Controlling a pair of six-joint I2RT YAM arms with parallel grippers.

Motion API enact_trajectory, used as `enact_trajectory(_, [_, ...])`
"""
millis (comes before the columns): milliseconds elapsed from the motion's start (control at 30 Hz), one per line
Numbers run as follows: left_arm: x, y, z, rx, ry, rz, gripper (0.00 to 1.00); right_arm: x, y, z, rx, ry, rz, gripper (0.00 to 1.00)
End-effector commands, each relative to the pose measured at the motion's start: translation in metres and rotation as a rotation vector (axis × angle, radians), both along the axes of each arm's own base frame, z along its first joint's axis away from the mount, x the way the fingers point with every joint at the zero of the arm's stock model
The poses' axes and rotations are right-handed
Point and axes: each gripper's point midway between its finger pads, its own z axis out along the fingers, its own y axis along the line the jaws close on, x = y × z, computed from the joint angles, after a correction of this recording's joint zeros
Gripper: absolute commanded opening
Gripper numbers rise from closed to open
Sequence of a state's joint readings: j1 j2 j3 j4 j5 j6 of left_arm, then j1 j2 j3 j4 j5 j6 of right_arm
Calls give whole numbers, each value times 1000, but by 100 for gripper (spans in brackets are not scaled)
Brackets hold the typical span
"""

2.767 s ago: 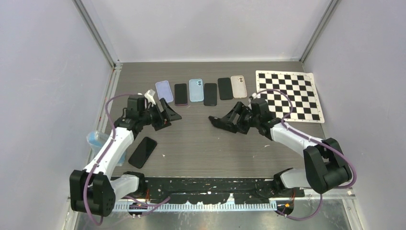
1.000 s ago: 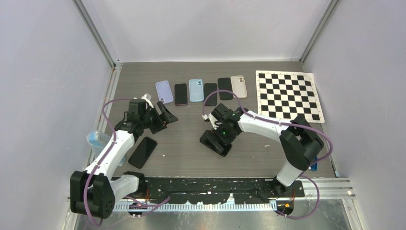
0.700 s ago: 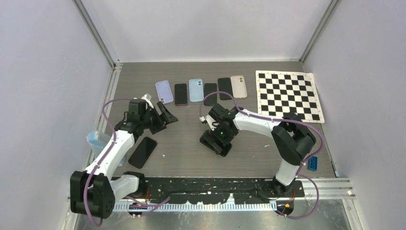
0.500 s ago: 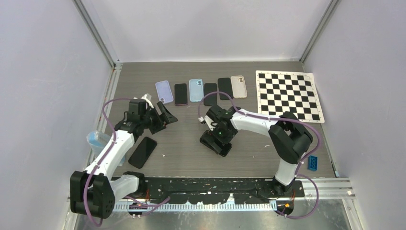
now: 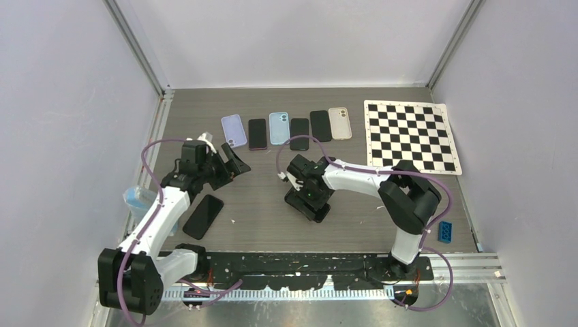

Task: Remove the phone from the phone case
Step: Pick up the phone at the center of the board.

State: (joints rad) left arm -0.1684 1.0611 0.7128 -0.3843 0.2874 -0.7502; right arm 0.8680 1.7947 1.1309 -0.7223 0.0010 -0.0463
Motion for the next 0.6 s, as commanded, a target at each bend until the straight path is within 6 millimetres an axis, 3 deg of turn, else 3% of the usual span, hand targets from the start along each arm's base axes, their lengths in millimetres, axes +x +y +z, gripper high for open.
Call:
enact_trajectory(0, [7,10,21,53,-69,22,86,12,-7,-7,-67,-52,-44,71])
enact_trajectory(133, [5,35,28,164,-96,105,100,11,8,5,31,-57,-47,63])
enact_trajectory(267, [0,42,32,192,-115,122,100,10,32,21,159,-40,-101,60])
enact_trajectory(567, [-8,51,18,229,-79,151,100,14,100,46,454,75,-340,57])
